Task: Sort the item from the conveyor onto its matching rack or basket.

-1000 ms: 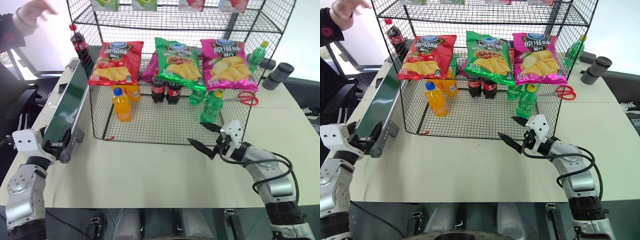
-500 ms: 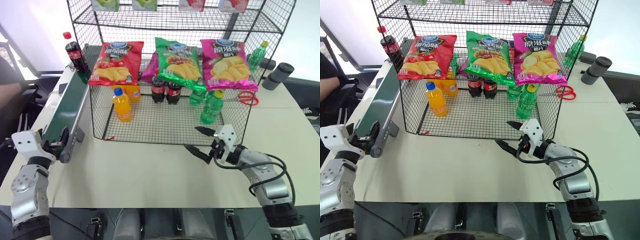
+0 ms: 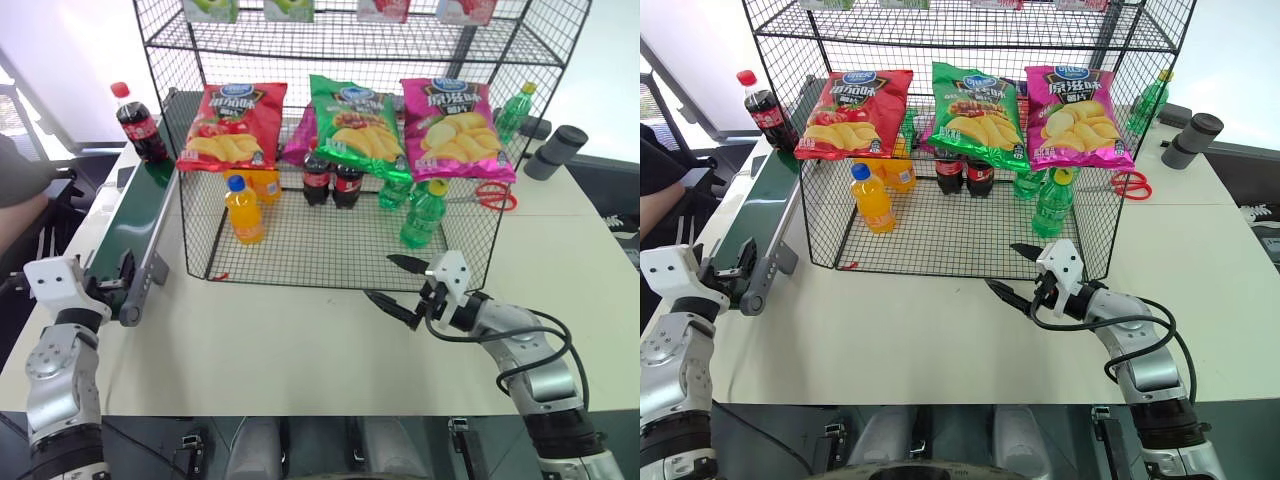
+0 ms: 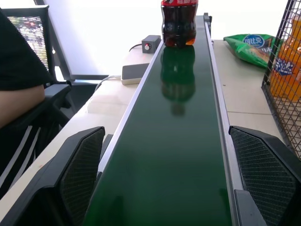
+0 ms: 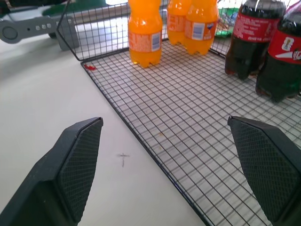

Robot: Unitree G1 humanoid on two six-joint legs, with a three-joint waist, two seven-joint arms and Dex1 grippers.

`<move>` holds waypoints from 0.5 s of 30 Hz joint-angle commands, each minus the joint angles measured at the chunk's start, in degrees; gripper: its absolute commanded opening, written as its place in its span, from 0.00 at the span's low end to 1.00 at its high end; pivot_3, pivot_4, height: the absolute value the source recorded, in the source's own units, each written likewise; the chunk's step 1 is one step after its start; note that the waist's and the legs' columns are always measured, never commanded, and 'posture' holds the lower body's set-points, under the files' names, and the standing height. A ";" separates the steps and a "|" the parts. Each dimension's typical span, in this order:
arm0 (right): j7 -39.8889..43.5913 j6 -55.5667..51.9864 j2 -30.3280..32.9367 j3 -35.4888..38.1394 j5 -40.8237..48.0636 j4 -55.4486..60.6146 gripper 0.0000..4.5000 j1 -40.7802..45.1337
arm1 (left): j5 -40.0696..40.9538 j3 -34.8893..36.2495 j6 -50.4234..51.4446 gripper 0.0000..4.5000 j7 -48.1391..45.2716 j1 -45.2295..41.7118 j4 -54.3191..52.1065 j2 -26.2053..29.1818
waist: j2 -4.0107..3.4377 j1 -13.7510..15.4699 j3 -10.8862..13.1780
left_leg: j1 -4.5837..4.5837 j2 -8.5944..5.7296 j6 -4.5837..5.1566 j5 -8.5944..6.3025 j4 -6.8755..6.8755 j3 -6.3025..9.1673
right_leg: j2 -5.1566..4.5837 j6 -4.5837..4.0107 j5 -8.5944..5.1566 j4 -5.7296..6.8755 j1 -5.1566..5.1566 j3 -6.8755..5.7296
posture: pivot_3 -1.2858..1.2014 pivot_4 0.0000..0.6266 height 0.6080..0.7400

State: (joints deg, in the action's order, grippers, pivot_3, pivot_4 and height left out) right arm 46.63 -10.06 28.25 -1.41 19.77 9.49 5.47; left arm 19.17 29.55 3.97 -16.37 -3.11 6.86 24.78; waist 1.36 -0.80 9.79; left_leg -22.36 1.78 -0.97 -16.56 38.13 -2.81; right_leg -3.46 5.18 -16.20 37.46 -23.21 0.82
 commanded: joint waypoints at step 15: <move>0.62 -7.57 -1.07 -3.40 6.64 14.45 0.98 0.41 | -1.37 -1.49 -4.25 1.00 -0.31 -2.76 4.17 0.84 | 0.02 -0.01 -0.01 | -0.01 0.00 0.00 0.00 0.00 0.01 | -0.02 0.00 0.00 0.00 -0.01 -0.02 | 0.52 0.24 1.00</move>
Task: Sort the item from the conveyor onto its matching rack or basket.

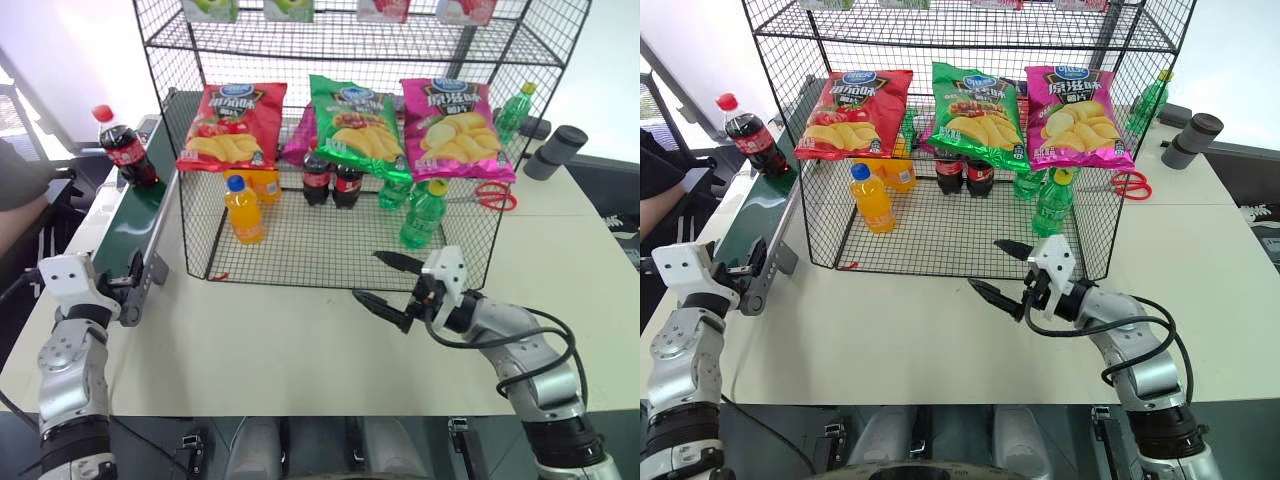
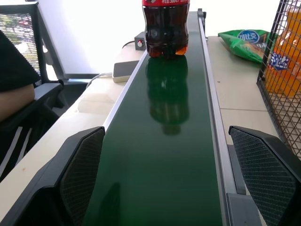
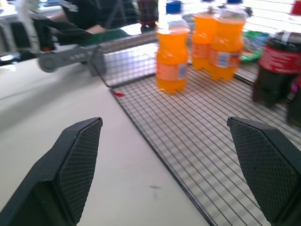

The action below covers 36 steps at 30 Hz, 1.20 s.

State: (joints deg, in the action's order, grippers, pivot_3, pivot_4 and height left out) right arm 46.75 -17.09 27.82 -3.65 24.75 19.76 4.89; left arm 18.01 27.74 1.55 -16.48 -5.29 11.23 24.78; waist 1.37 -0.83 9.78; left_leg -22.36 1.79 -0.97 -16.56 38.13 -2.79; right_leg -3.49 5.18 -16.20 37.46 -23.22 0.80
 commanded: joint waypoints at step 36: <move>2.53 4.92 -2.69 -5.27 -2.32 -0.58 0.98 0.10 | 0.14 2.90 -5.07 1.00 3.18 -0.15 0.11 0.71 | 0.03 0.03 -0.02 | -0.01 0.01 -0.02 -0.01 -0.01 0.02 | -0.07 -0.02 0.00 -0.02 -0.02 0.00 | 0.52 0.24 1.00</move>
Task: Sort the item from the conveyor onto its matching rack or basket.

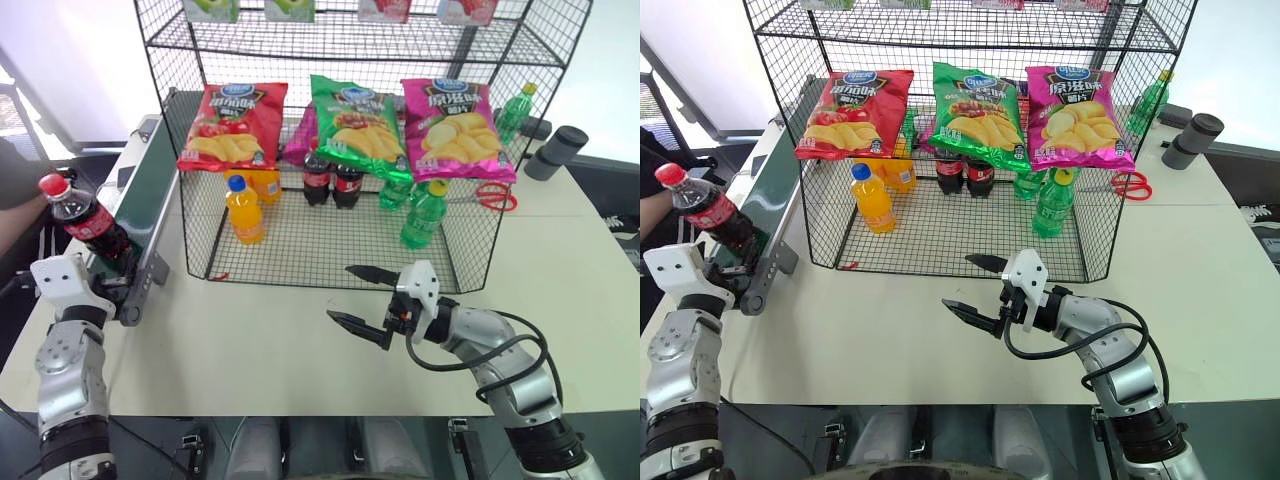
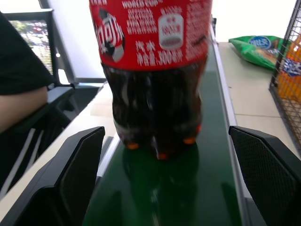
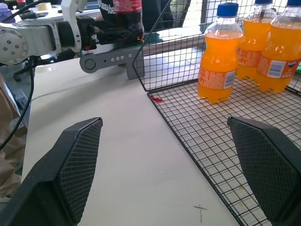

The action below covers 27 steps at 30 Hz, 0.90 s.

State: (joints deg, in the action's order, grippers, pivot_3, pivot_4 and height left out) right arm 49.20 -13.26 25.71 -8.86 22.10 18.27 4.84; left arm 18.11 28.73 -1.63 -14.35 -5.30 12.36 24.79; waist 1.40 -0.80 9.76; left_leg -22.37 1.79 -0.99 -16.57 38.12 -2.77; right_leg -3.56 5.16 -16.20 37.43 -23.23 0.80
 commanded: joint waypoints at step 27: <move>1.97 -4.45 -0.99 1.73 6.01 0.75 1.00 5.09 | 28.54 2.96 25.70 0.64 -23.90 8.23 -31.22 18.49 | 0.23 -0.41 0.06 | -0.13 -0.01 -0.06 -0.02 -0.18 0.04 | -0.16 -0.22 -0.10 -0.26 -0.11 -0.03 | 0.52 0.24 1.00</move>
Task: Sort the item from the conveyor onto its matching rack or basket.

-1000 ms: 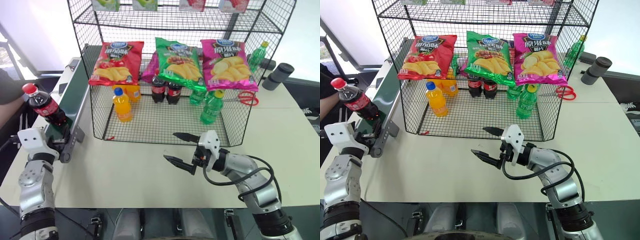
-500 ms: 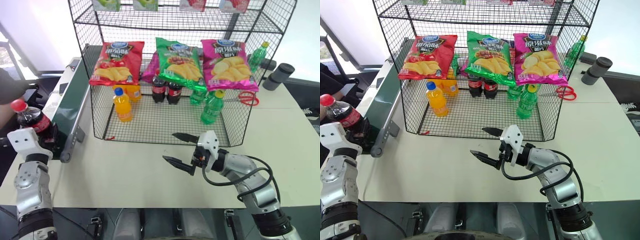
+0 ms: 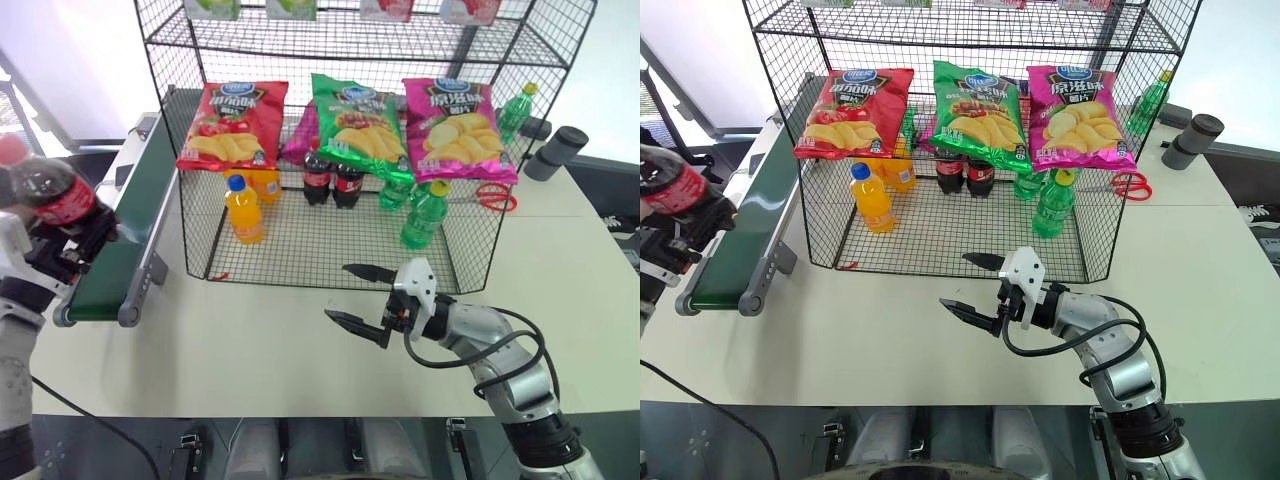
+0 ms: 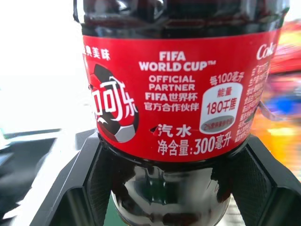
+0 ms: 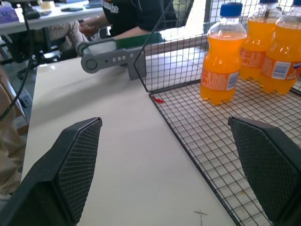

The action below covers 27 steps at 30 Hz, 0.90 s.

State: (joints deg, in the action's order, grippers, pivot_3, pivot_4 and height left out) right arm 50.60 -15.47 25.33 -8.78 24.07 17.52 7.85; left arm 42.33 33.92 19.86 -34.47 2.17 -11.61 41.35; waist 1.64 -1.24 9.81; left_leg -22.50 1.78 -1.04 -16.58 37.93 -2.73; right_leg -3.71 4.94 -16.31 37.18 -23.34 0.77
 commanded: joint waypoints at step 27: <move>-10.78 -11.55 -4.16 2.55 8.57 8.66 1.00 5.48 | -18.25 -44.08 -6.47 0.64 -21.13 -24.83 3.69 -17.35 | -0.07 0.57 0.04 | -0.13 -0.02 0.07 0.04 0.18 -0.09 | 0.47 0.23 0.12 0.09 -0.05 0.00 | 0.52 0.24 1.00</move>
State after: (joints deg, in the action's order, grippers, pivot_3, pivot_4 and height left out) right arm 40.12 -27.23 21.41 -6.55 32.21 23.36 13.41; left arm 24.05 -10.56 15.43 -55.01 -21.08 -6.39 24.41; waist 1.57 -0.67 9.85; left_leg -22.63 1.77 -0.97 -16.54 38.11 -2.82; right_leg -3.24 5.18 -16.19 37.27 -23.39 0.77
